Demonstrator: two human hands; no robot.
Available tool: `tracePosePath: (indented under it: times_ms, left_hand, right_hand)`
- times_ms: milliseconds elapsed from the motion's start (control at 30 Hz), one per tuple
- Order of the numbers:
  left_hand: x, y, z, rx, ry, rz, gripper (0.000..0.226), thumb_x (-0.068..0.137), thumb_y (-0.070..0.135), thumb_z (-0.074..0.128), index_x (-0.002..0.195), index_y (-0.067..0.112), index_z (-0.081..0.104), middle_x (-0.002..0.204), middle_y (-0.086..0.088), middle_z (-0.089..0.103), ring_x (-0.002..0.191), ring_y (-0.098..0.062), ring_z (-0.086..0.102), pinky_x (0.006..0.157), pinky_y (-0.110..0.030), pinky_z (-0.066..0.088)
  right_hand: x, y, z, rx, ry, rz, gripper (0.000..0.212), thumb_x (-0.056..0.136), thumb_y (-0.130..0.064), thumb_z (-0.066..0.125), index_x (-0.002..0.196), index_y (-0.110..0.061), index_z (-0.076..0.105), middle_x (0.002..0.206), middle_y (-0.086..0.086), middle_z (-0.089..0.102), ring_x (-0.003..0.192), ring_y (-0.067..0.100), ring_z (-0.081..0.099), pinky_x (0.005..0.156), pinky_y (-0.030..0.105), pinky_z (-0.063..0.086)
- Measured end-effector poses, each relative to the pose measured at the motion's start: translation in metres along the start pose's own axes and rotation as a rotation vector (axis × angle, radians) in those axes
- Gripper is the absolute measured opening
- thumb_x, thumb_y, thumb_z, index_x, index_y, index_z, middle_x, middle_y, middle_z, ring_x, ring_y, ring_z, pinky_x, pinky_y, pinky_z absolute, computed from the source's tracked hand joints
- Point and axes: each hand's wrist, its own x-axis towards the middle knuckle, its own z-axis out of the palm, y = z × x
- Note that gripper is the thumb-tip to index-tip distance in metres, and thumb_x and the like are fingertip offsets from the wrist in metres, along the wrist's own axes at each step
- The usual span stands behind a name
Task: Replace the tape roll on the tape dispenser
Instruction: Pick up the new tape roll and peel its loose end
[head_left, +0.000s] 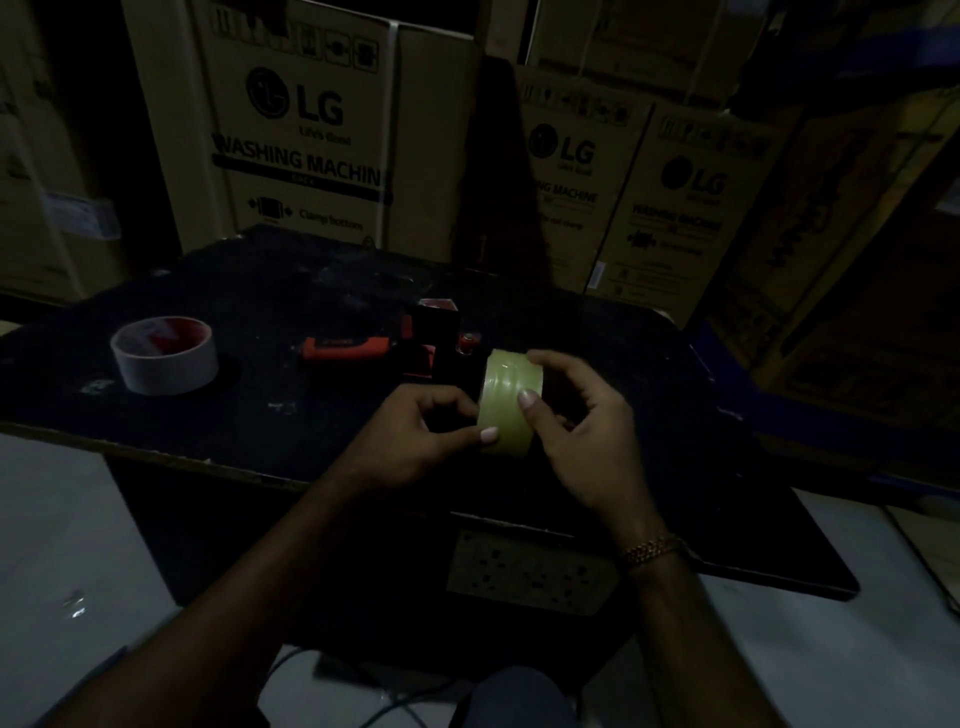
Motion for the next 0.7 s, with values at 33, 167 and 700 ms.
tracePosePath:
  times_ms: [33, 167, 700]
  left_hand:
    - [0.0, 0.0, 0.0, 0.005, 0.005, 0.002, 0.018, 0.09, 0.022, 0.083, 0.098, 0.007, 0.079, 0.101, -0.007, 0.081, 0.094, -0.023, 0.079, 0.086, -0.04, 0.064]
    - [0.0, 0.002, 0.0, -0.011, 0.006, 0.006, 0.017, 0.09, 0.02, 0.082, 0.098, 0.005, 0.079, 0.1, -0.006, 0.082, 0.093, -0.021, 0.08, 0.083, -0.032, 0.064]
    - [-0.004, 0.011, 0.004, -0.051, 0.002, 0.009, 0.019, 0.095, 0.021, 0.077, 0.111, 0.011, 0.079, 0.109, -0.004, 0.081, 0.1, -0.022, 0.079, 0.088, -0.043, 0.065]
  right_hand:
    - [0.0, -0.003, 0.0, -0.052, 0.017, -0.033, 0.041, 0.094, -0.025, 0.074, 0.134, -0.031, 0.067, 0.125, -0.009, 0.069, 0.112, 0.001, 0.066, 0.087, 0.024, 0.062]
    - [-0.004, -0.011, 0.003, -0.138, 0.1, -0.087, 0.032, 0.091, -0.025, 0.078, 0.123, -0.027, 0.075, 0.121, -0.007, 0.065, 0.107, 0.001, 0.065, 0.077, 0.005, 0.054]
    - [0.01, -0.022, -0.003, -0.153, 0.125, 0.03, 0.008, 0.09, -0.026, 0.079, 0.099, -0.026, 0.081, 0.105, -0.013, 0.071, 0.095, 0.0, 0.069, 0.078, 0.015, 0.057]
